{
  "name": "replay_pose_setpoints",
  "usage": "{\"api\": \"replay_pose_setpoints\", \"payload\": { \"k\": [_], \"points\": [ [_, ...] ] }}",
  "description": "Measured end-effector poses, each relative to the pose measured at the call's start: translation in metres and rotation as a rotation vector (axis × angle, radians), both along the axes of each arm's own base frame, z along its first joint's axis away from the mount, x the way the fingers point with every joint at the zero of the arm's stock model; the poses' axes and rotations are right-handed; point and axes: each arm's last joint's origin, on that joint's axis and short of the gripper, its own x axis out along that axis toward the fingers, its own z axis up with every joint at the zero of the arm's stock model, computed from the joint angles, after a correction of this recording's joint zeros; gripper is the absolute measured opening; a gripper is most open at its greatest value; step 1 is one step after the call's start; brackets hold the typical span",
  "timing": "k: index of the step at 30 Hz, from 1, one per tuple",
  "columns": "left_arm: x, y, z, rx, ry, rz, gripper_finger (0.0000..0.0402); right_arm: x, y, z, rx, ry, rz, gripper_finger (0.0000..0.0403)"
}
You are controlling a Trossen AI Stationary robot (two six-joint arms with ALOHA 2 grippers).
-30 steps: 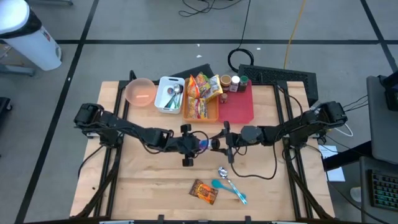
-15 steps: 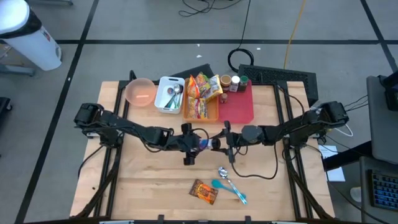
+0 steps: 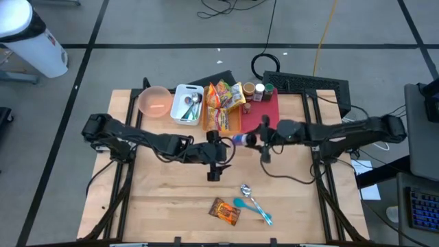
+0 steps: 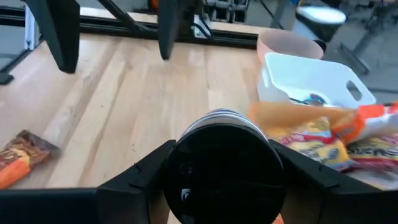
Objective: Pick & Place Food Item
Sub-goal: Put the purple seasoning bottle into the red bin
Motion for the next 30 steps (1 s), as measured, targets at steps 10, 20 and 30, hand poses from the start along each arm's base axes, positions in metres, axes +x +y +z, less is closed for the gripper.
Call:
{"api": "replay_pose_setpoints", "payload": {
  "k": [10,20,30],
  "points": [
    [-0.007,0.013,0.036,0.145,0.004,-0.067,0.0337,-0.020,-0.046,0.044,-0.074,0.215,-0.199,0.0204],
    [-0.029,0.080,0.054,-0.033,-0.049,-0.221,0.0337,-0.021,-0.121,0.054,0.010,0.437,-0.308,0.0204],
    [-0.041,0.149,0.002,-0.162,-0.115,-0.298,0.0337,-0.003,-0.200,0.020,0.084,0.682,-0.365,0.0204]
  ]
}}
